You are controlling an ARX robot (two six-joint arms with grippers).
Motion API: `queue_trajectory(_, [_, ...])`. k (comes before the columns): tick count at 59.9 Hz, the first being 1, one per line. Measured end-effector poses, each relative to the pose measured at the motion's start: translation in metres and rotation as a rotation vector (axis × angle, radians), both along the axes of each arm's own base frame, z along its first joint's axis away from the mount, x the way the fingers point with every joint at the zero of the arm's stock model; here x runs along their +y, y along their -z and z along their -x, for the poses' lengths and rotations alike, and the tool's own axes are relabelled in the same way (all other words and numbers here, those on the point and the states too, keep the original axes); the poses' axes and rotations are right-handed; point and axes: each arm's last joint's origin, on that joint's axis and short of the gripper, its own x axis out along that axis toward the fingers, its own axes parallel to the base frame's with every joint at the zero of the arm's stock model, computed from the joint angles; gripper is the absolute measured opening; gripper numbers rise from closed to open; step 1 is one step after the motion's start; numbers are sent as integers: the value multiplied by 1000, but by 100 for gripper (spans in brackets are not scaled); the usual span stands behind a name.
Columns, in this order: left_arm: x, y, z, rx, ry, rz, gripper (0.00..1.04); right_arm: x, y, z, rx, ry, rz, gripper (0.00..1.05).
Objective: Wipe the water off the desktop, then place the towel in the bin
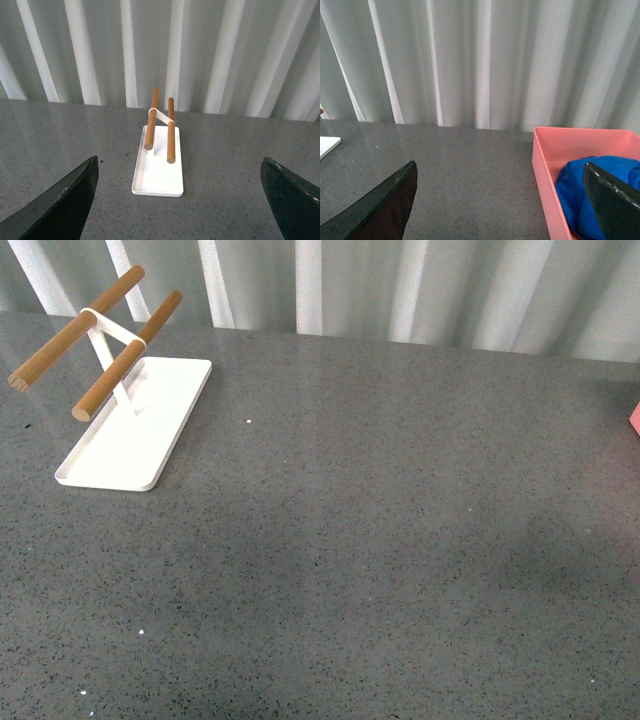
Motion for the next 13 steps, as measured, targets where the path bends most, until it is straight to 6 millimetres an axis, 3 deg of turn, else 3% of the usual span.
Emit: queue_trajectory(13, [0,0,0,0,0,0,98,0,0,0,0,0,0,98])
